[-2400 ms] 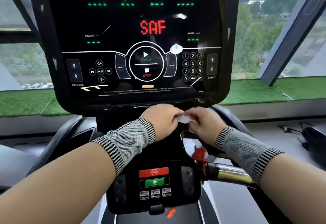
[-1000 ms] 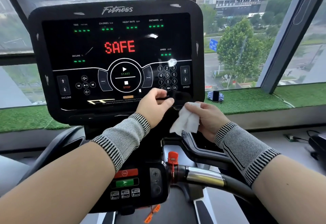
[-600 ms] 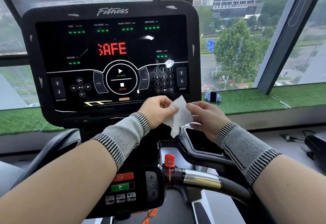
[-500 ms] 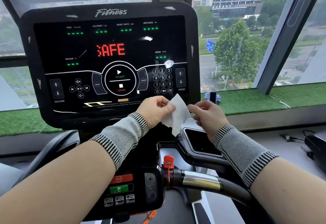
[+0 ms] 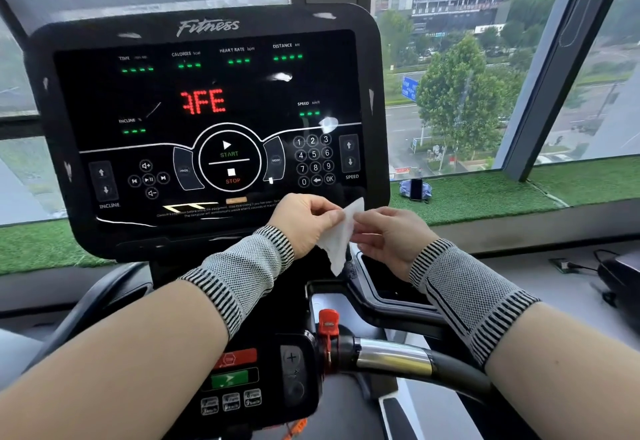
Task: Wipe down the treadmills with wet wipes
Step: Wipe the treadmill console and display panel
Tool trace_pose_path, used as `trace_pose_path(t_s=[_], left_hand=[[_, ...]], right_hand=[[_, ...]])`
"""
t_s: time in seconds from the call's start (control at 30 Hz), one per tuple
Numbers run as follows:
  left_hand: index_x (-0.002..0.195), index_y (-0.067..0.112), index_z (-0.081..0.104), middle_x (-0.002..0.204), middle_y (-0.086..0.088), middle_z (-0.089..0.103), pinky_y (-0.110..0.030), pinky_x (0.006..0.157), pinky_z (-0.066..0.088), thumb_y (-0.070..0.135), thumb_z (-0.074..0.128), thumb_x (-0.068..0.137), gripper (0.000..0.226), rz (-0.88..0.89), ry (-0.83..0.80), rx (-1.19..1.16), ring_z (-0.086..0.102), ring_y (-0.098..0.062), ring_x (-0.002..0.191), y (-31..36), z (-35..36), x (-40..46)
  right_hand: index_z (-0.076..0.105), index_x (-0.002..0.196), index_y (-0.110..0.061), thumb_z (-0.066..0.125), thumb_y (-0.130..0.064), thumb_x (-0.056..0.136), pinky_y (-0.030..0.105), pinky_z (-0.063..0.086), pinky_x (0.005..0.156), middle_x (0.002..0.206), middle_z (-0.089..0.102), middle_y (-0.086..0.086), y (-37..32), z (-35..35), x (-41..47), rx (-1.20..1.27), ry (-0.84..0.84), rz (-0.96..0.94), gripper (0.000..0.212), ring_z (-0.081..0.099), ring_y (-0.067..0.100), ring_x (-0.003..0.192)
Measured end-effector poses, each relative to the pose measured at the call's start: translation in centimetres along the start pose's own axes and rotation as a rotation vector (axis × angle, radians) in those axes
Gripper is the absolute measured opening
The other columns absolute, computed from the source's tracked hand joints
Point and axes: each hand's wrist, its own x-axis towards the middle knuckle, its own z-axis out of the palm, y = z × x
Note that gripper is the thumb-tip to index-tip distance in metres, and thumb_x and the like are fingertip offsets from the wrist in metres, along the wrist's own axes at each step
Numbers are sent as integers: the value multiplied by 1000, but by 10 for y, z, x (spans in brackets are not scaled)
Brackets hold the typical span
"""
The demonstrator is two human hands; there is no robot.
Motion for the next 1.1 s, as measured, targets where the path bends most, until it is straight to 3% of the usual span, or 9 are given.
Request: trace_pose_path(t_s=[0.07,0.17,0.27,0.37,0.5,0.63,0.8,1.0,1.1], left_hand=[[83,16,71,74,7,65,-6,59,45,17,67,89,7,-5,-6,-8,57,-1,67,1,0,0],[84,17,69,78,7,65,-7,59,47,19,63,91,9,-7,-13,16,58,-2,70,2,-1,0],[82,22,66,78,11,62,-6,63,44,21,59,94,13,1,-1,57,55,0,72,1,-3,1],[80,23,62,79,8,63,-11,65,47,20,55,97,18,-9,-80,43,57,-4,73,2,-4,0],[80,24,60,77,9,60,-7,59,43,19,52,98,20,12,-125,123,54,-3,69,5,-4,-3],[80,24,61,73,13,64,-16,66,44,27,57,94,15,50,187,233,58,-1,67,2,-7,0],[85,14,68,87,-3,73,-22,62,54,38,55,95,29,-227,-134,-64,70,-12,78,8,4,-7],[81,17,62,85,-4,69,-25,64,55,17,62,92,11,-199,-110,-189,66,-12,76,5,8,-5],[84,14,61,81,-4,67,-22,62,55,12,63,91,8,-188,-158,-218,65,-12,72,2,10,-6]], right_hand=[[58,82,-10,65,-7,86,18,40,47,66,61,4,2,-1,0,-53,-19,40,8,53,11,55],[60,72,-13,67,-5,83,19,35,47,59,55,-1,3,-2,1,-98,12,25,15,47,9,53],[61,74,-17,70,-9,80,27,44,64,73,60,-1,1,-5,3,-98,96,-45,14,56,11,72],[64,105,-15,71,-13,82,36,49,83,103,67,4,1,-7,1,-103,-4,-33,24,64,15,95],[65,82,-9,64,-6,86,32,53,67,77,70,5,0,-5,-6,-102,-97,-53,5,66,14,70],[62,70,-9,66,-4,85,33,52,62,68,66,9,0,-6,-2,9,64,-102,16,62,18,57],[65,80,-6,59,-3,89,36,53,70,72,70,9,2,0,-6,68,-45,-112,11,66,19,65],[60,88,-8,63,-6,87,29,51,58,77,68,6,9,-2,-3,-40,-4,-93,4,66,13,63],[62,105,-8,63,-9,88,26,50,65,83,70,4,16,-6,-1,-68,-71,-59,17,66,13,69]])
